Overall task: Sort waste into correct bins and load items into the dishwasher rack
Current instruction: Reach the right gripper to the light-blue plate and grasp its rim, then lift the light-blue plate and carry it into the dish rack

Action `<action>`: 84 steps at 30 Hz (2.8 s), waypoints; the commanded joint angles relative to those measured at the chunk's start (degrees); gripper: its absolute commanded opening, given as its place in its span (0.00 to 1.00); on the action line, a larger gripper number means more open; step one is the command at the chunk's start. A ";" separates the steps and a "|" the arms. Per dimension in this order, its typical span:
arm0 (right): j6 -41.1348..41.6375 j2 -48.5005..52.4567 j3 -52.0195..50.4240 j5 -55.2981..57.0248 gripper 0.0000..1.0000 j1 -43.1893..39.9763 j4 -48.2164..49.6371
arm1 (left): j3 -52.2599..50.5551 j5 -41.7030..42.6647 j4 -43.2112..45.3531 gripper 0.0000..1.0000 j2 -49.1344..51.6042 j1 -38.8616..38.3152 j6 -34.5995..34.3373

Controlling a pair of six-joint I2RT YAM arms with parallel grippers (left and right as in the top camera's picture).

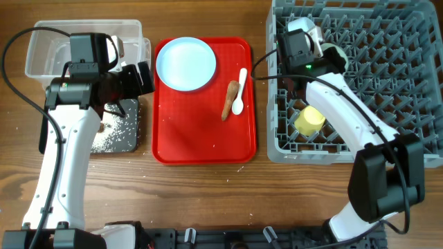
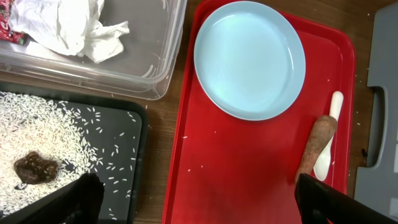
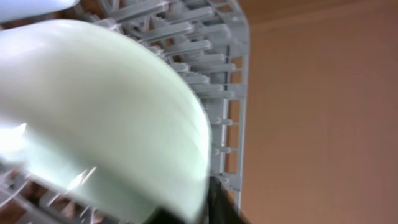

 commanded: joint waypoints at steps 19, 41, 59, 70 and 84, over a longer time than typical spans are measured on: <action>14.05 -9.01 4.13 -63.17 0.74 11.93 10.99 | 0.59 -0.33 0.15 1.00 0.22 0.24 -0.07; 74.31 20.06 3.85 -61.44 0.62 13.44 38.01 | 0.59 -0.33 0.15 1.00 0.22 0.24 -0.07; 61.09 29.00 22.03 -49.86 0.43 16.92 15.74 | 0.59 -0.31 0.15 1.00 0.22 0.24 -0.07; 58.93 28.24 31.74 -49.55 0.56 16.92 2.29 | 0.59 -0.31 0.15 1.00 0.22 0.24 -0.07; 68.11 32.26 30.29 -55.47 0.41 13.90 -0.83 | 0.59 -0.31 0.15 1.00 0.22 0.24 -0.07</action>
